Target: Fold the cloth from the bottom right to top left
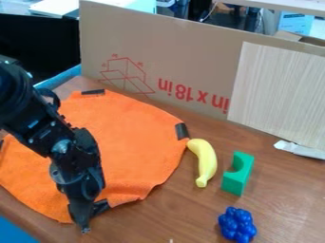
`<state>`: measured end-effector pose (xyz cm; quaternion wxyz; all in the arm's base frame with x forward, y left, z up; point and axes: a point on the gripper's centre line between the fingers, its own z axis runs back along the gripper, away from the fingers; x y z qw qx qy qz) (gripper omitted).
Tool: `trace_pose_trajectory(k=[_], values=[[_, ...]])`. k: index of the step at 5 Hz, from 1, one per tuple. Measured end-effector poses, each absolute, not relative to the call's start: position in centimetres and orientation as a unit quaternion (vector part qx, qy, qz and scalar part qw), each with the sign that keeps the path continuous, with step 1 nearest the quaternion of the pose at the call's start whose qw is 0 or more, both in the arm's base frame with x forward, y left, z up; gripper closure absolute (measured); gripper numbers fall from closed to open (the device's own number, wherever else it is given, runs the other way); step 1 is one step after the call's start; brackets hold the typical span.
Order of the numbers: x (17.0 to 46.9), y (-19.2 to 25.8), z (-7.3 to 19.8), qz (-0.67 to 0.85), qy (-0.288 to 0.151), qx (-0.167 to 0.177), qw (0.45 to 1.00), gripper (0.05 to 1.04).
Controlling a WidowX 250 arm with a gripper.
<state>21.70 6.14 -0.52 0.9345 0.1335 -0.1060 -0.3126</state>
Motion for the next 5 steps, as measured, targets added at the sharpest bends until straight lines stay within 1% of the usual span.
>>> trace_pose_trajectory(k=[1, 2, 3, 4, 5], values=[[21.4, 5.7, -0.6, -0.309, -0.110, 0.132, 0.935, 0.906], [21.1, 5.6, -0.8, -0.309, -0.116, 0.133, 0.935, 1.014], [20.7, 5.5, -0.9, -0.312, -0.119, 0.135, 0.933, 1.032], [20.0, 5.8, -0.4, -0.312, -0.117, 0.132, 0.934, 1.033], [19.9, 7.3, 2.5, -0.291, -0.145, 0.131, 0.937, 1.033]])
